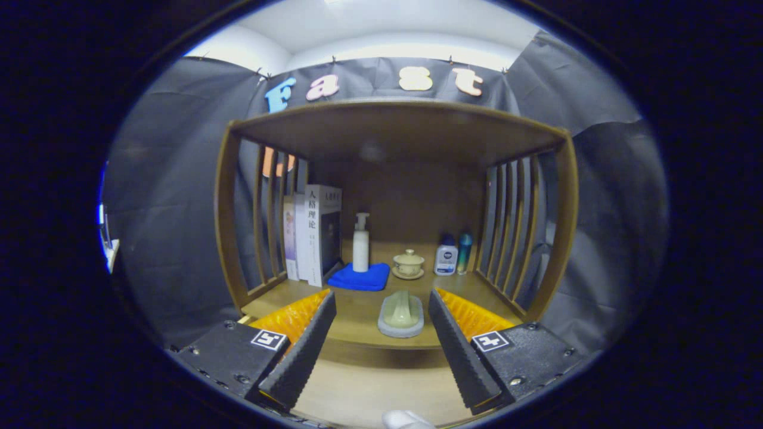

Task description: Pull open the drawer, take out the items inside it, and place them on the countertop above the cabinet.

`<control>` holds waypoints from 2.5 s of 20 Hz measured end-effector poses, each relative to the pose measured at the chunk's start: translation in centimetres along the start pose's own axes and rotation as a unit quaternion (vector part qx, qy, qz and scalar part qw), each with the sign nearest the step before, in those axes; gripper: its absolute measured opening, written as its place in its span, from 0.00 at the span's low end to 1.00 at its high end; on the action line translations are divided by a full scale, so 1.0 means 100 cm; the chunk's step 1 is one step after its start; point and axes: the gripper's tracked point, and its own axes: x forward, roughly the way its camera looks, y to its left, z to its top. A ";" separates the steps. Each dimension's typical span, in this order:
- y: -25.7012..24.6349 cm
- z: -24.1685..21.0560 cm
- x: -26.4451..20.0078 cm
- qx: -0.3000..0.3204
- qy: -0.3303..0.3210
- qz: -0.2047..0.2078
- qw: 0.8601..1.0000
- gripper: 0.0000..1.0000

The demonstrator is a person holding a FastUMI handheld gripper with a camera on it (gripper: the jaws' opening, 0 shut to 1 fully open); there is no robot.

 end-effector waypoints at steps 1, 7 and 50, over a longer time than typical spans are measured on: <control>-0.001 -0.001 -0.013 0.004 -0.011 0.000 1.000 0.98; 0.000 -0.022 -0.079 0.011 -0.045 -0.002 0.999 0.99; 0.014 -0.254 -0.091 0.000 0.081 -0.060 0.995 1.00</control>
